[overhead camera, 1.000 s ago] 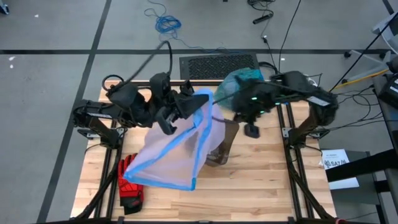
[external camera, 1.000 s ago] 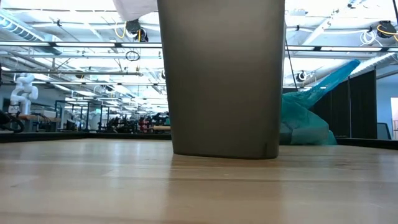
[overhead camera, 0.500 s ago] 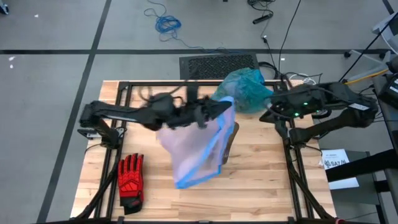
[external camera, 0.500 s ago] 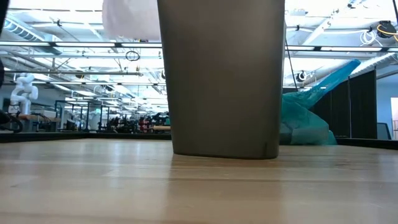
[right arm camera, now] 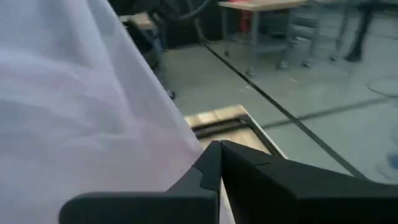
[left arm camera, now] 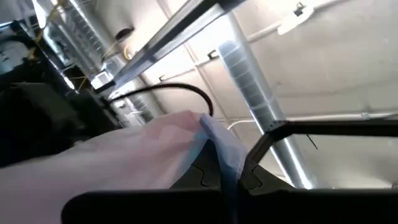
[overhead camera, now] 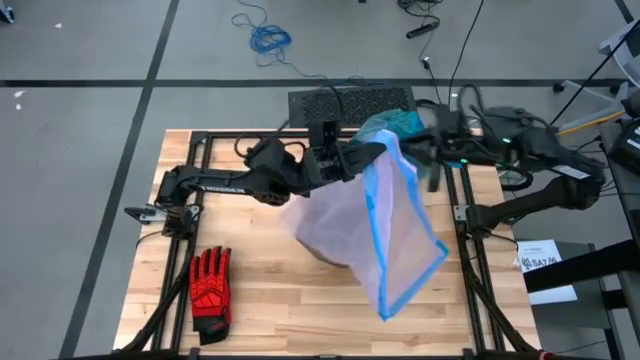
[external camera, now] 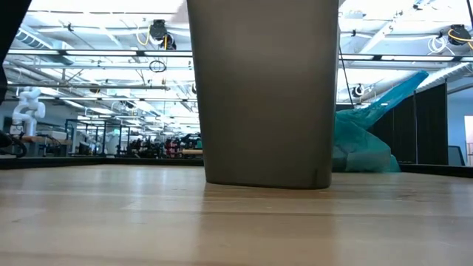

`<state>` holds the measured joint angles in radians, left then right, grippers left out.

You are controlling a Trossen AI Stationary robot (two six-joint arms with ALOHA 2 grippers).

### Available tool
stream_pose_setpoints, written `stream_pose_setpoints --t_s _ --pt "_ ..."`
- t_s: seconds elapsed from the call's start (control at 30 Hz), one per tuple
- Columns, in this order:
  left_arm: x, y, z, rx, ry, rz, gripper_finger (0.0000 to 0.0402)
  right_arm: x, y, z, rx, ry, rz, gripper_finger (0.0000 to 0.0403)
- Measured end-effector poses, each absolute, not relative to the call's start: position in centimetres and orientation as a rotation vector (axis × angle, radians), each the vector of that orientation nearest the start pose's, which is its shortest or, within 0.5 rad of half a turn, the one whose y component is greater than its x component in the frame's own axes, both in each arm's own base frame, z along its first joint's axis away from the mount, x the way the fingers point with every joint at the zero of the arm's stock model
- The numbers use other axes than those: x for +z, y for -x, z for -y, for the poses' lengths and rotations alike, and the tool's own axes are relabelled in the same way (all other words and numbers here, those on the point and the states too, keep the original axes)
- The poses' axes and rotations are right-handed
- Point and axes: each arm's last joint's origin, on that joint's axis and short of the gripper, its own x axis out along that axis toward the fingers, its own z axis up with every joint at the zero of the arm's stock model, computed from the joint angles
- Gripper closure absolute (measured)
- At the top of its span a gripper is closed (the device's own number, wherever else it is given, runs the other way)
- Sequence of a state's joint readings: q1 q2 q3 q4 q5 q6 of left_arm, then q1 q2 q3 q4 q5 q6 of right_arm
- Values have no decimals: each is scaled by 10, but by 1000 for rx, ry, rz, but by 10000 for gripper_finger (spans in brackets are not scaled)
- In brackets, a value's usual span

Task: Place trash/remove bag and relplace
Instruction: Put the pink trash bag into the trash bin

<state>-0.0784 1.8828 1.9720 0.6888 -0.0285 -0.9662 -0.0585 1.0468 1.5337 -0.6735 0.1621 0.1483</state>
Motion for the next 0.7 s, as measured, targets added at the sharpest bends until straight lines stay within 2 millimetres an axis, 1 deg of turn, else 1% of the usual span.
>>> stream_pose_setpoints --t_s 0.1,0.17,0.23,0.3,0.4,0.5,0.7 --pt "508 -406 34 -434 916 682 402 481 -195 27 -116 -133 -145 403" --pt "507 -407 36 -437 906 671 402 477 -210 35 18 -173 -148 403" --pt "507 -407 39 -445 886 664 402 470 -224 39 158 -223 -190 403" --pt "507 -406 40 -449 867 665 402 457 -239 41 241 -265 -275 403" --pt "507 -406 43 -446 832 669 402 431 -260 37 286 -319 -444 403" --pt "507 -405 45 -458 810 669 402 409 -280 30 313 -339 -572 403" --pt "508 -405 47 -498 786 658 402 383 -305 19 351 -364 -693 403"
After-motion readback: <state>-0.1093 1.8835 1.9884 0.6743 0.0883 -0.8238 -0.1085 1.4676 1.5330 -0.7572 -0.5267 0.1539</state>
